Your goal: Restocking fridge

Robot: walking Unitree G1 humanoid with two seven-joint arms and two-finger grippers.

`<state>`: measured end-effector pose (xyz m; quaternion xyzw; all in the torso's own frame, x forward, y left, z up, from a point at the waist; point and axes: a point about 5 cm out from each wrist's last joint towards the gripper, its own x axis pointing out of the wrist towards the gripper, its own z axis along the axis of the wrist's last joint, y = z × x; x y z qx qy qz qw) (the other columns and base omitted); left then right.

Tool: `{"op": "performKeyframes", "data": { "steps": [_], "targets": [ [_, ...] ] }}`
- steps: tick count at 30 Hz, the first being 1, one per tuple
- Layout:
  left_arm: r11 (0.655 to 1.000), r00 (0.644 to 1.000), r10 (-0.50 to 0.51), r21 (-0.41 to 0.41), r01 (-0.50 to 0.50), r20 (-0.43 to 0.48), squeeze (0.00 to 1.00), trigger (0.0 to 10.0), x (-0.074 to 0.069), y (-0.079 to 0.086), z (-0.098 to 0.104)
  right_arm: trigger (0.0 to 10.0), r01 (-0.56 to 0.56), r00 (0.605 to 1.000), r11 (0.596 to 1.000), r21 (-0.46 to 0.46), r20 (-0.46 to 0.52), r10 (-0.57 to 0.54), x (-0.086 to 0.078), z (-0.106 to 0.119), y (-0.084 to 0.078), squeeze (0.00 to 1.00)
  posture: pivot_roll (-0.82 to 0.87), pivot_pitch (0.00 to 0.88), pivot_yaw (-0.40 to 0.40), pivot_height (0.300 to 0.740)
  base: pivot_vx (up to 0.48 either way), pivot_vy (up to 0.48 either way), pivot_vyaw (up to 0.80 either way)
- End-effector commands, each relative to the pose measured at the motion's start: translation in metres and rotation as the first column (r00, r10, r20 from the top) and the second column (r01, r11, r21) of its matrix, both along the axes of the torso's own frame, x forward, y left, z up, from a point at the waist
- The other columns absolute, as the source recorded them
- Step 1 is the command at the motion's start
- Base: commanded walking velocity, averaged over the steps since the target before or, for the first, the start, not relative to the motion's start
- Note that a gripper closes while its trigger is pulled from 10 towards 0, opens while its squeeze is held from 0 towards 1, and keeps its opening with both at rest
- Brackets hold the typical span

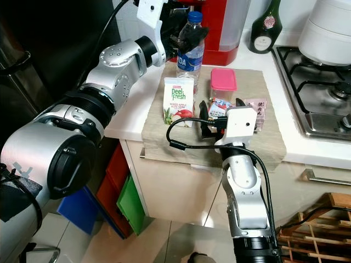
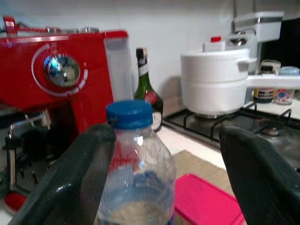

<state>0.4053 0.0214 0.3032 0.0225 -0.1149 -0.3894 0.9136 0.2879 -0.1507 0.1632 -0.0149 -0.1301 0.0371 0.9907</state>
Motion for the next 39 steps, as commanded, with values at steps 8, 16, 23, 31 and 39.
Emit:
{"op": "performKeyframes", "data": {
  "steps": [8, 16, 23, 31, 39],
  "targets": [
    [1.0, 0.998, 0.013, 0.018, -0.012, -0.06, 0.0, 0.0, 0.001, 0.001, -0.011, 10.0, 0.005, 1.0, 1.0, 0.0, 0.024, -0.005, -0.002, 0.005, 0.0, 0.0, -0.12, 0.0, 0.079, 0.74, 0.0, 0.0, 0.0],
    [0.999, 0.996, 0.022, 0.042, -0.019, -0.084, 0.0, 0.0, 0.002, 0.002, -0.017, 10.0, 0.005, 1.0, 1.0, 0.002, 0.019, -0.005, -0.003, 0.004, 0.0, 0.0, -0.13, 0.0, 0.082, 0.74, 0.0, 0.0, 0.0],
    [0.999, 0.997, 0.023, 0.026, -0.022, -0.071, 0.0, 0.0, 0.002, 0.002, -0.015, 10.0, 0.008, 1.0, 1.0, 0.002, 0.015, -0.008, -0.004, 0.003, 0.0, 0.0, -0.13, 0.0, 0.083, 0.74, 0.0, 0.0, 0.0],
    [0.999, 1.0, 0.019, 0.043, -0.019, -0.005, 0.0, 0.0, 0.002, 0.006, -0.006, 10.0, 0.006, 1.0, 1.0, -0.003, 0.014, -0.006, -0.005, 0.003, 0.0, 0.0, -0.13, 0.0, 0.083, 0.74, 0.0, 0.0, 0.0],
    [0.999, 0.99, -0.024, 0.036, 0.019, 0.135, 0.0, 0.0, 0.0, 0.021, 0.023, 10.0, 0.009, 1.0, 1.0, -0.002, 0.01, -0.009, -0.007, 0.001, -0.001, 0.0, -0.12, 0.0, 0.086, 0.74, 0.0, 0.0, 0.0]
  ]
}}
